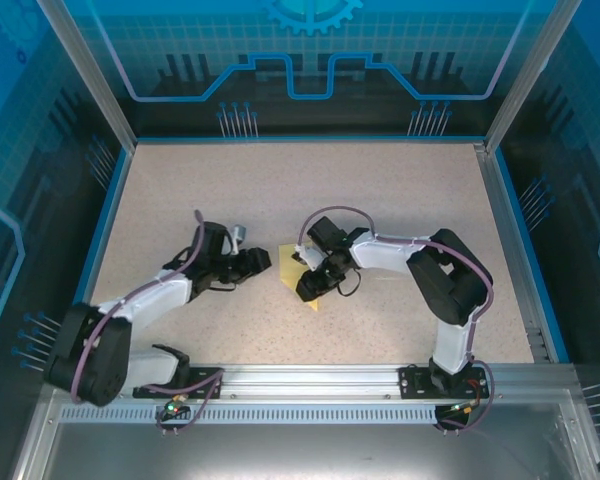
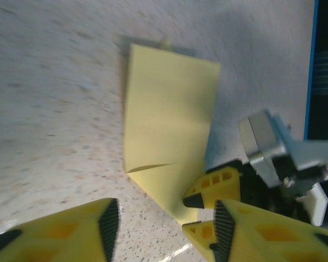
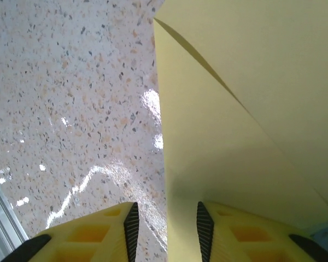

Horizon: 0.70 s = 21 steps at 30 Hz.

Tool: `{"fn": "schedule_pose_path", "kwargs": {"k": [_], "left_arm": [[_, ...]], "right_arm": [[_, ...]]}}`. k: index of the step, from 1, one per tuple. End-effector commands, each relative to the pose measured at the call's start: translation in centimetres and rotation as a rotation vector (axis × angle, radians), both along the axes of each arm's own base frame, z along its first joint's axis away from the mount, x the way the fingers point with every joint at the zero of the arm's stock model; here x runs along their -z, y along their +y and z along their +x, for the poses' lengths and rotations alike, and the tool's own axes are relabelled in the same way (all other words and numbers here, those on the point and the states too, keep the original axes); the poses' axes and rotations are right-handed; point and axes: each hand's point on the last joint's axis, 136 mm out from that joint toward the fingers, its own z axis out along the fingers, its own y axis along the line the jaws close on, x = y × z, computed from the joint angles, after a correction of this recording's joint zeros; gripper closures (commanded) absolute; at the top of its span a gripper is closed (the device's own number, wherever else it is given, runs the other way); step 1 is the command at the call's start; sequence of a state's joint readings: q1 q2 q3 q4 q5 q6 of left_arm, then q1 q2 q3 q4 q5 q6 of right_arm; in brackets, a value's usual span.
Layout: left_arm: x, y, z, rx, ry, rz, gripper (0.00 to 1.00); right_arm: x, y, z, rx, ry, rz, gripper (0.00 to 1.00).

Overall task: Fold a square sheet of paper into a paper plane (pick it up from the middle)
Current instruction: Move the paper to the center of the table, then fold the wing for the fifth time at the center of the table.

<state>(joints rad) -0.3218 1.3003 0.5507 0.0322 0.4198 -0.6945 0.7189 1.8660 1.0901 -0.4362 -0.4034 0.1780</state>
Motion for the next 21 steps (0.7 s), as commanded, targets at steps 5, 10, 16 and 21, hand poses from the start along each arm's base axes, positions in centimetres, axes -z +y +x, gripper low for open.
{"fn": "schedule_pose_path", "kwargs": {"k": [5, 10, 16, 21], "left_arm": [[0.4, -5.0, 3.9, 0.029, -0.025, -0.083, 0.72], [2.2, -6.3, 4.7, 0.046, 0.015, -0.036, 0.78], [5.5, -5.3, 4.3, -0.004, 0.115, 0.099, 0.83], [7.0, -4.5, 3.9, -0.041, 0.169, 0.192, 0.83]], "right_arm": [[-1.1, -0.9, 0.5, 0.007, -0.025, 0.060, 0.72], [-1.1, -0.9, 0.7, 0.020, -0.031, 0.063, 0.74], [-0.8, -2.5, 2.3, 0.132, -0.088, -0.034, 0.76], [-2.8, -3.2, 3.8, 0.311, -0.182, -0.037, 0.74]]}}
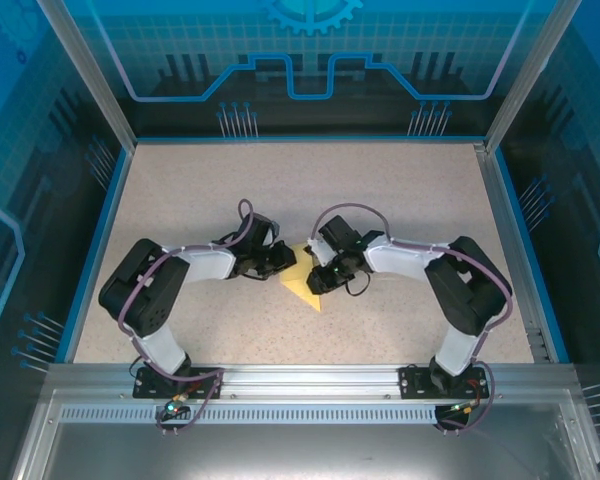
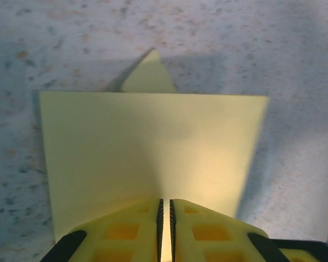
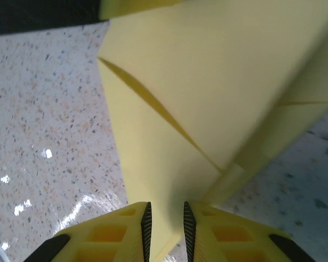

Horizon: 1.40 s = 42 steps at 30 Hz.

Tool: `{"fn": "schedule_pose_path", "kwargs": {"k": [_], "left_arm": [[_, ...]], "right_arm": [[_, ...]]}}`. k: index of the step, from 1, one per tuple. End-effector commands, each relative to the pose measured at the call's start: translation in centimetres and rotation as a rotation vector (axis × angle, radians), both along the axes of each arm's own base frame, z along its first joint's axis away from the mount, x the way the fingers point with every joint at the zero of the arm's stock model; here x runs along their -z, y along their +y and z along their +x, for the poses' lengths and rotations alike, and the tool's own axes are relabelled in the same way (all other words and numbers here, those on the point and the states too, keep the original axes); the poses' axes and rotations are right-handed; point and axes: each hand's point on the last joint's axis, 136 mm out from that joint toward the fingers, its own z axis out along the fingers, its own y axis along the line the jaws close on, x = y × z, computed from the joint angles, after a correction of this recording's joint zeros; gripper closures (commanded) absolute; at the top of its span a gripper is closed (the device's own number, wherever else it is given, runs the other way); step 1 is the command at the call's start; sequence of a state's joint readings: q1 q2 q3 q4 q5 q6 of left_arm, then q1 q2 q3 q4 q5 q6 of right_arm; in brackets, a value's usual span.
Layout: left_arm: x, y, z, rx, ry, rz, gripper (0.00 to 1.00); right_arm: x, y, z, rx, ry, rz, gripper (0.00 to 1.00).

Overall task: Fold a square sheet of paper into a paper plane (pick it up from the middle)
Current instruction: Fold the wing for the fifth time at the center of the table.

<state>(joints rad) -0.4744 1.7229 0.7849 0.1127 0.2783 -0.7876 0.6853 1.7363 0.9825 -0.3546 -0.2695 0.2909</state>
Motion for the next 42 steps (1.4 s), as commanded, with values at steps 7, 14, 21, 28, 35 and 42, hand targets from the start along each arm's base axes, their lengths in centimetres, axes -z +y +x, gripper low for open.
{"fn": "schedule_pose_path", "kwargs": {"k": [7, 14, 21, 28, 35, 42], "left_arm": [[2.1, 1.3, -0.6, -0.105, 0.088, 0.185, 0.79], [2.1, 0.3, -0.3, -0.102, 0.095, 0.177, 0.79], [1.4, 0.1, -0.3, -0.095, 0.090, 0.167, 0.79], [0.1, 0.0, -0.2, -0.093, 0.065, 0.149, 0.77], [-2.1, 1.0, -0.6, -0.130, 0.013, 0.139, 0.64], [-1.7, 3.1, -2.4, -0.180, 0.023, 0.141, 0.49]], "right_arm": [[-3.8, -1.0, 1.9, 0.438, -0.179, -0.068, 0.73], [-3.0, 2.0, 0.5, 0.449, -0.143, -0.001, 0.74], [-0.9, 2.5, 2.0, 0.479, -0.112, -0.005, 0.76], [0.3, 1.2, 3.0, 0.517, -0.125, -0.057, 0.77], [2.4, 1.0, 2.9, 0.519, -0.048, -0.049, 0.77], [3.7, 0.3, 2.6, 0.553, 0.046, 0.029, 0.77]]}}
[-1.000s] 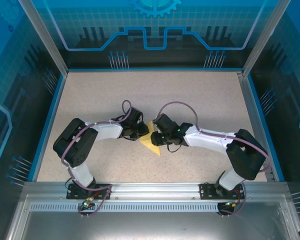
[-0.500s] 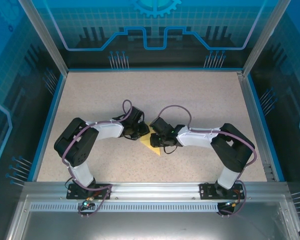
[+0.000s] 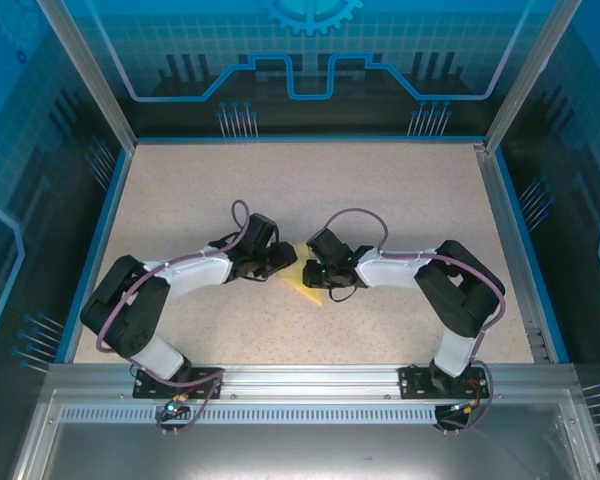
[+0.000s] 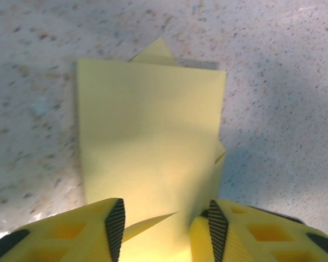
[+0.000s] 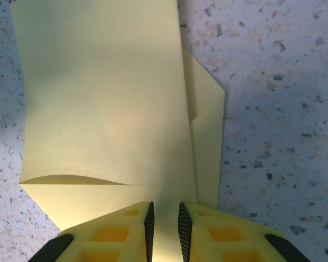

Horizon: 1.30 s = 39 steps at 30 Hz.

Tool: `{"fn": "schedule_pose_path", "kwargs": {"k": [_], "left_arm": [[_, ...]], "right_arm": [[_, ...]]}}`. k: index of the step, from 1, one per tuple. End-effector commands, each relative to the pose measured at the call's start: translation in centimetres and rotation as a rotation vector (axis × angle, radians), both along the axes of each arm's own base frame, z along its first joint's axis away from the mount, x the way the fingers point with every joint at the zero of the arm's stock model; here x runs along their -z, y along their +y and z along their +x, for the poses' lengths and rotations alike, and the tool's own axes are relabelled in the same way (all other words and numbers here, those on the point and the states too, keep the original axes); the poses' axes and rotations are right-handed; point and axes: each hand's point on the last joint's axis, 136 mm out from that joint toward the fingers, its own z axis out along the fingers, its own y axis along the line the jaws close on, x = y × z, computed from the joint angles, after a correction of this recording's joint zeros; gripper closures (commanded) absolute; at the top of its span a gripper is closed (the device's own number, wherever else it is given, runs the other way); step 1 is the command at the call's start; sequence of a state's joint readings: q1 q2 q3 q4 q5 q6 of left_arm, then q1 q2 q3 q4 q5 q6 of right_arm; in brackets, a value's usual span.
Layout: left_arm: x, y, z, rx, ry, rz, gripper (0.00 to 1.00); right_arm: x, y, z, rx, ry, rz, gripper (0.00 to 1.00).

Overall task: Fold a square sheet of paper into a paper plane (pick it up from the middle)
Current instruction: Fold the wing for the fifth time at the center of the table.

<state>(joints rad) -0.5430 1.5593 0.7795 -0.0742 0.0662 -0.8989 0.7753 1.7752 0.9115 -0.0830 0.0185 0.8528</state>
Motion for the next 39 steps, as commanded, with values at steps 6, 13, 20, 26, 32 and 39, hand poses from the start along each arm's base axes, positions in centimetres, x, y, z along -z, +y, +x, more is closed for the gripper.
{"fn": "schedule_pose_path", "kwargs": {"k": [6, 13, 20, 26, 32, 39], "left_arm": [[1.6, 1.7, -1.6, -0.056, 0.038, 0.006, 0.45], [1.9, 0.1, -0.8, -0.019, 0.020, -0.068, 0.52], [1.9, -0.7, -0.1, -0.004, 0.016, -0.099, 0.64], [1.4, -0.9, -0.1, 0.002, -0.006, -0.121, 0.69], [0.6, -1.2, 0.1, 0.003, -0.012, -0.137, 0.89], [-0.4, -1.2, -0.2, -0.017, 0.033, -0.107, 0.95]], "right_arm": [[2.5, -1.4, -0.7, 0.044, 0.111, 0.099, 0.77], [2.6, -1.9, -0.6, 0.044, 0.119, 0.112, 0.77], [2.7, -2.3, -0.5, 0.052, 0.123, 0.109, 0.77], [2.7, -2.5, -0.3, 0.048, 0.115, 0.104, 0.77], [0.9, -1.9, 0.4, -0.059, -0.008, 0.118, 0.70], [-4.5, -2.2, 2.0, -0.208, -0.313, 0.087, 0.53]]}}
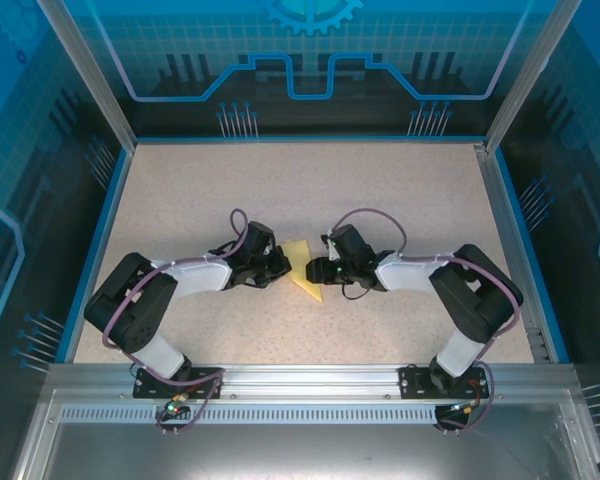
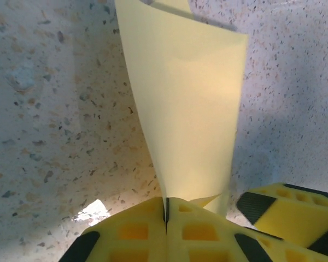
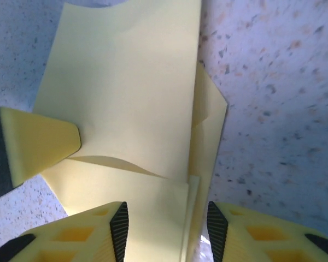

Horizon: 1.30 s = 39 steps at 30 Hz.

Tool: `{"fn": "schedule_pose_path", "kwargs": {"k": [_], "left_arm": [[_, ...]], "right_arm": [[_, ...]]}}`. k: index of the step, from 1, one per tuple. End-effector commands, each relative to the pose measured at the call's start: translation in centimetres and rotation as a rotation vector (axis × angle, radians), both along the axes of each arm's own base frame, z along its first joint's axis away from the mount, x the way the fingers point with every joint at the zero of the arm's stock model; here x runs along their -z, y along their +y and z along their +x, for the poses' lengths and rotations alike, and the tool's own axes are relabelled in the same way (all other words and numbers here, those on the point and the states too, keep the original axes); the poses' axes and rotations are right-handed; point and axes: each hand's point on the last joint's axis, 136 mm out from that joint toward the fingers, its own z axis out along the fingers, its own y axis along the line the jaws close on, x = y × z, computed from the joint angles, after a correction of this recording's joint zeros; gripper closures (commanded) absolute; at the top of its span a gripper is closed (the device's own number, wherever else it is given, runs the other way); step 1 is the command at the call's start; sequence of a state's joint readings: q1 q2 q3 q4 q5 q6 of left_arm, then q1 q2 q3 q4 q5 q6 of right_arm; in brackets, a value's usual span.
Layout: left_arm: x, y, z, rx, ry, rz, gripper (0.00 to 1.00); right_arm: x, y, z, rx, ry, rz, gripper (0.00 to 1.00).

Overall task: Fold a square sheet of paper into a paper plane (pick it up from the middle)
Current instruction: Fold the wing for the fifth time at the center of the table.

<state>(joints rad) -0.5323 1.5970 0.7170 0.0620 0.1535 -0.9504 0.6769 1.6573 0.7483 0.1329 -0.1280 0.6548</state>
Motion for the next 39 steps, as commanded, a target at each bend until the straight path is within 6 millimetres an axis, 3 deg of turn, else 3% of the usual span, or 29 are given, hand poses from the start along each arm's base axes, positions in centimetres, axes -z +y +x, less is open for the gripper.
{"fn": "schedule_pose_path", "kwargs": {"k": [1, 8, 18, 24, 33, 39], "left_arm": [[-1.9, -0.3, 0.2, -0.025, 0.013, 0.003, 0.95], [-2.9, -1.0, 0.4, -0.039, 0.032, 0.058, 0.95], [-3.1, -1.7, 1.0, -0.030, 0.047, 0.099, 0.95], [-3.0, -1.8, 1.0, -0.034, 0.052, 0.102, 0.95], [-2.9, -1.6, 0.9, -0.054, 0.062, 0.096, 0.95], [-3.6, -1.3, 1.1, -0.076, 0.057, 0.059, 0.93]], "right_arm": [[-2.8, -1.0, 1.3, -0.065, -0.222, -0.045, 0.53], [-4.7, -1.1, -0.2, -0.181, -0.492, -0.145, 0.54], [-3.9, 1.9, -2.0, -0.297, -0.638, -0.231, 0.54], [-2.8, 2.6, -1.8, -0.297, -0.653, -0.265, 0.55], [-1.8, 2.7, -0.8, -0.208, -0.652, -0.237, 0.65], [-0.8, 2.5, -0.9, -0.235, -0.648, -0.270, 0.80]]}}
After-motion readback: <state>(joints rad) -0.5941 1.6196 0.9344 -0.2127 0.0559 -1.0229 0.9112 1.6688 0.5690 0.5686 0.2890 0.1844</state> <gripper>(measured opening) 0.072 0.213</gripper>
